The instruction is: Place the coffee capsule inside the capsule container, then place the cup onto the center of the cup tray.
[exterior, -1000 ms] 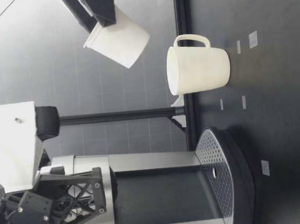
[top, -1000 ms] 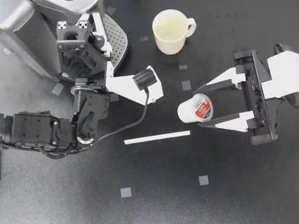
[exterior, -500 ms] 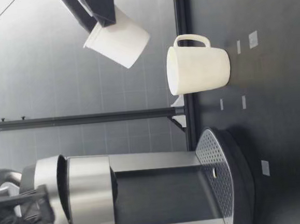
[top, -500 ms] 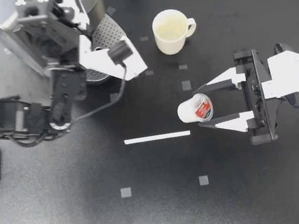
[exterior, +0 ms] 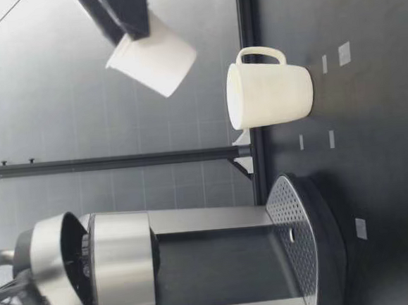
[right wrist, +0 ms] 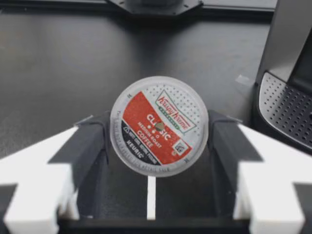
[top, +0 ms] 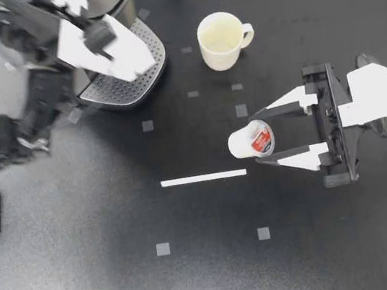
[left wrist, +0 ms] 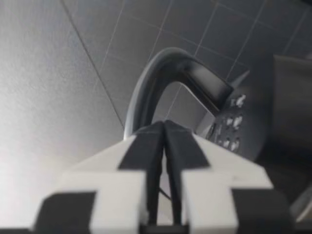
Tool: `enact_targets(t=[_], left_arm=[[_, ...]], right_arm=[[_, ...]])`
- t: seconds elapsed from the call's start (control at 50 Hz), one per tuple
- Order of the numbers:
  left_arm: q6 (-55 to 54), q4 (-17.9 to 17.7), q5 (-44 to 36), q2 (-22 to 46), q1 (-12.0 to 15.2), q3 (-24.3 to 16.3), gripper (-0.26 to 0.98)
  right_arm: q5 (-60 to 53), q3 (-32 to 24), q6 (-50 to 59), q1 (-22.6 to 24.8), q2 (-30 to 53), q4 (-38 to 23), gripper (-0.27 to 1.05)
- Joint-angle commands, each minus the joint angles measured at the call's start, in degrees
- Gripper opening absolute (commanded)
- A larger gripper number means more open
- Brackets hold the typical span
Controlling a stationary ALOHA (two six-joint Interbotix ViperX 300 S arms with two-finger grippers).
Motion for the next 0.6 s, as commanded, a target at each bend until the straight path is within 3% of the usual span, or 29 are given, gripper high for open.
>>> enact_targets(t=[0.0,0.28,0.58], left_arm=[[-2.81,0.18,-1.49,-3.08,2.02,0.26,0.12],[-15.56,-0.7,-10.37,-11.07,5.27,4.48,0.11],[-24.61,-2.9,-25.49,-17.84,13.54,8.53,0.11]], right_arm=[[-0.7,-1.49,0.18,-0.35,-0.44,-0.09,0.47],[-1.14,-2.02,0.0,-0.26,-0.97,0.09,0.47],[-1.67,-2.46,0.09,-0.26,-0.97,0.09,0.47]])
